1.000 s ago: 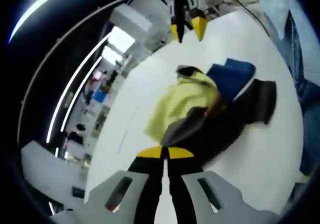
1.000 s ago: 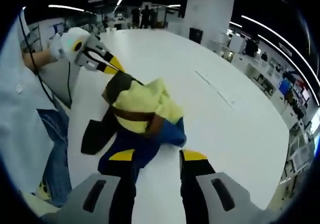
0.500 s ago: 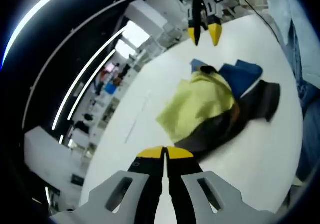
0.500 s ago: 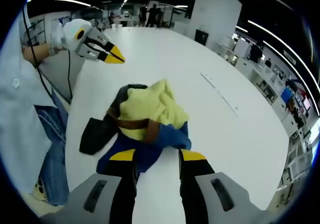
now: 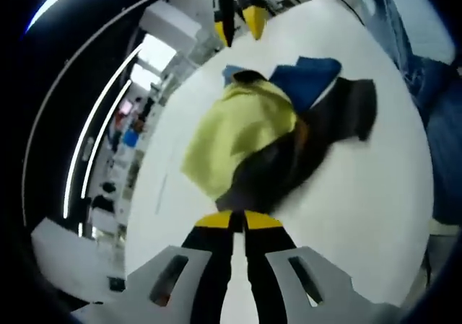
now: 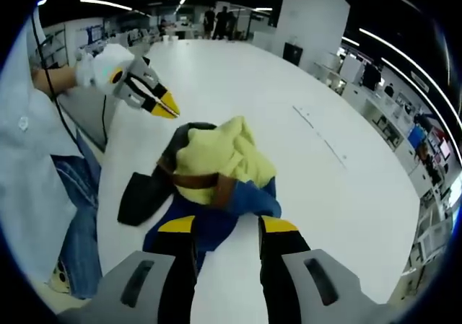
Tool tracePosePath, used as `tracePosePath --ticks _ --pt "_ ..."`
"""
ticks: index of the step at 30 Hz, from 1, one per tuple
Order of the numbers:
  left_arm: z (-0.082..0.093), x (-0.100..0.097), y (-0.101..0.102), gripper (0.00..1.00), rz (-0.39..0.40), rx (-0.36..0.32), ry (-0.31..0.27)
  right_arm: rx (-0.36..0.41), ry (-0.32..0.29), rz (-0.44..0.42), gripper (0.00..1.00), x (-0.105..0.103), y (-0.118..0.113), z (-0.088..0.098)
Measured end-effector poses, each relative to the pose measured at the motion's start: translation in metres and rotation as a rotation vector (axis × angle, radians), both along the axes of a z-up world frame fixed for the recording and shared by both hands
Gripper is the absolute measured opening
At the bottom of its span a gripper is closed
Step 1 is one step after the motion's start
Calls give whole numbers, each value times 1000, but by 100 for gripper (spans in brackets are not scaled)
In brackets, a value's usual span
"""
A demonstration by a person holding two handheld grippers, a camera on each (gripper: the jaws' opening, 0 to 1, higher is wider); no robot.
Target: Fold the garment on the visible template until the final outline fits inside the template.
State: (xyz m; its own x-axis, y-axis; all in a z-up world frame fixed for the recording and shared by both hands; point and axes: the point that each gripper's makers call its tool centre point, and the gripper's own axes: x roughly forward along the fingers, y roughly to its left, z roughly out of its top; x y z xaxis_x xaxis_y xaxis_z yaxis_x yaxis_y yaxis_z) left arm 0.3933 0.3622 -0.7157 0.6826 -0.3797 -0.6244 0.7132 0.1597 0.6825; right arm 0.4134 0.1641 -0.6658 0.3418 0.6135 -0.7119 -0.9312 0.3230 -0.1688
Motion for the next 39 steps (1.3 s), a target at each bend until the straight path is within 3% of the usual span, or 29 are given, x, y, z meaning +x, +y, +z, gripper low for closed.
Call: tracePosePath --ticks 5,8,10,17,26,30,39 --pt "-6 2 -3 10 -23 14 9 8 -4 -17 33 1 -3 1" --pt "-6 4 -6 12 -44 29 -9 10 2 -22 33 1 -5 1" --pt "-8 5 -9 13 -100 86 -36 11 7 -25 33 0 -5 0" --pt "-12 6 -17 14 -146 90 -70 27 16 -31 33 -1 -5 1" --pt "-9 6 -27 2 -171 77 -84 22 24 -37 33 -2 -7 -3" --pt "-6 7 -30 0 -176 79 -91 25 26 -35 33 -2 -5 -3" --pt "19 8 -23 0 -90 5 -105 17 18 -35 32 0 -7 -4"
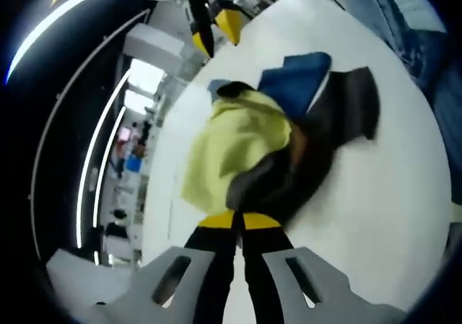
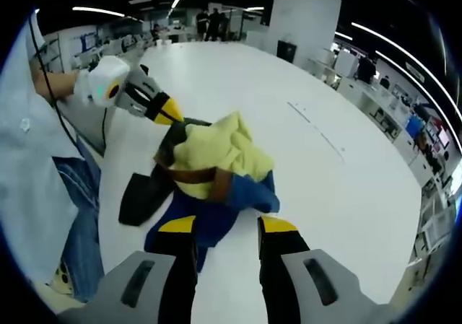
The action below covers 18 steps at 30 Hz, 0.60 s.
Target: Fold the garment on the visible template until the final outline fits inside the template.
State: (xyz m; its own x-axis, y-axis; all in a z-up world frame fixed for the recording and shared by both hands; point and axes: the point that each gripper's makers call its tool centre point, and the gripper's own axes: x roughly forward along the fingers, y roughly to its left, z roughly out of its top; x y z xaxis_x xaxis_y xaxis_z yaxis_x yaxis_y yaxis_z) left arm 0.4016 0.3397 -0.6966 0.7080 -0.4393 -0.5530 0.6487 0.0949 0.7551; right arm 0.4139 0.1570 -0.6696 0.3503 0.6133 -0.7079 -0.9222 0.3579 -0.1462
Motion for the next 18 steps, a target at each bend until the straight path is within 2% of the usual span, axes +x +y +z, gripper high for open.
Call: tracePosePath --ticks 11,15,18 --pt "22 -3 14 0 63 -37 -53 -24 -34 36 27 8 6 1" --pt "27 -2 17 0 82 -53 -65 -26 -44 75 27 10 14 -1" --pt "31 -2 20 0 96 -61 -72 -55 -73 120 27 12 18 -4"
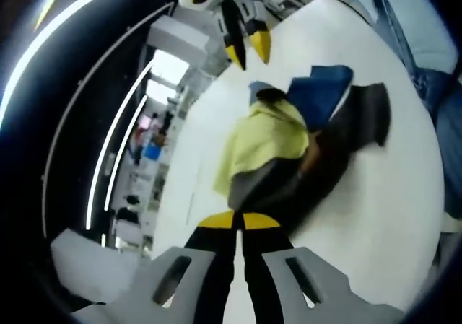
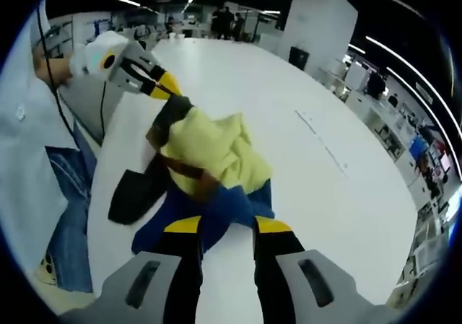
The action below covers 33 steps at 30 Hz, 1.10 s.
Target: Fold the garment on the visible template until the final outline fits inside the template.
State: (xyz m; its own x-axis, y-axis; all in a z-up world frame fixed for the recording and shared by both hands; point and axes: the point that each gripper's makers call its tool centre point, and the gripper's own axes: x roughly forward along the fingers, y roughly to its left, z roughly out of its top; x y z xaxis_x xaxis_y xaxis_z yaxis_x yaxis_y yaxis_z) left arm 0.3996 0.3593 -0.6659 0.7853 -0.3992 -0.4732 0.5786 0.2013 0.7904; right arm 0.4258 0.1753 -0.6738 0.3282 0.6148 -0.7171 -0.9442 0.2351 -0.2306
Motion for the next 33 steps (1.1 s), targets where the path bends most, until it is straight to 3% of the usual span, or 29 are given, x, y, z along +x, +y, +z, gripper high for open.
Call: tracePosePath --ticks 7,10,16,28,33 --pt "6 0 2 0 16 -10 -14 -57 -25 70 27 -1 9 -16" --pt "7 -1 2 0 19 -11 -15 -42 -13 92 26 -4 15 -21" --pt "8 -1 1 0 19 -11 -17 -50 -53 146 24 4 25 -24" --pt "9 -1 7 0 45 -34 -12 -145 -14 159 18 3 11 -48" --pt "8 0 10 0 48 -36 -8 -145 9 155 14 -1 9 -53"
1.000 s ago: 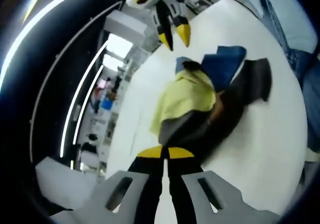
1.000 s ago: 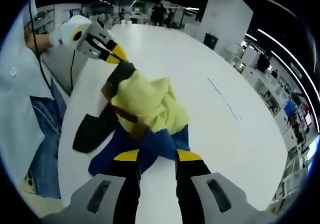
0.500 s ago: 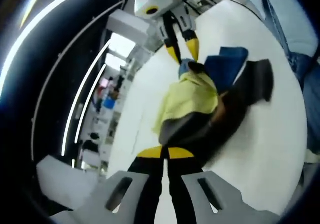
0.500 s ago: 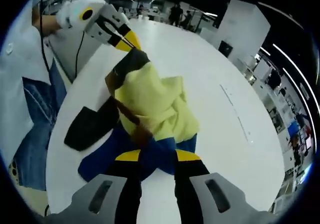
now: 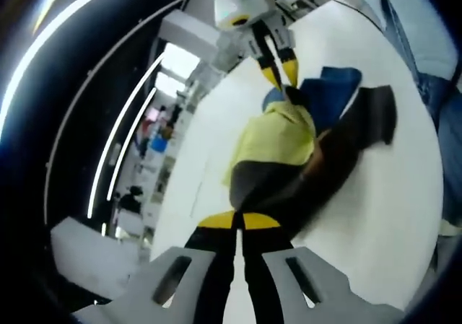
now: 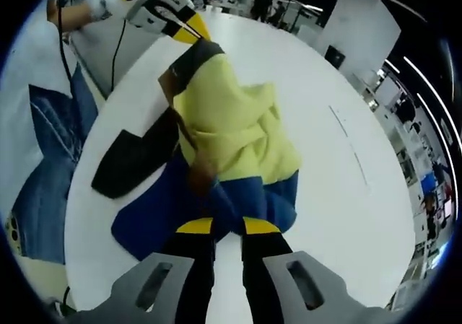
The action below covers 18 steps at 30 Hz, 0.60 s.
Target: Fold the garment on the visible template until the final outline fits inside the template.
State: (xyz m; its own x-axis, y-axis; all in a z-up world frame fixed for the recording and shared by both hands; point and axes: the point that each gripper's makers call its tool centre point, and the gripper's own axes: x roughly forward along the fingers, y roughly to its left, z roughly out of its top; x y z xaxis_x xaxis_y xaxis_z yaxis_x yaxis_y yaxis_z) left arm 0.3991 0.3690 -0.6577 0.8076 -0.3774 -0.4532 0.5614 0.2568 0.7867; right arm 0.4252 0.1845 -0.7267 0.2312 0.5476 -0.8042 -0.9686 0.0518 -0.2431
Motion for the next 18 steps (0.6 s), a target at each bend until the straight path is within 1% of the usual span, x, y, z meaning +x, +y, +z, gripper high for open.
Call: tracePosePath --ticks 6,11,15,18 --pt "2 2 1 0 3 -8 -4 3 -9 -19 13 5 0 -10" --pt "5 2 2 0 9 -16 -11 30 -29 -31 12 11 5 -10" --pt "4 2 7 0 22 -19 -3 34 -27 -41 5 14 6 -16" --pt "3 1 8 0 26 -20 1 40 -22 -53 2 14 6 -17"
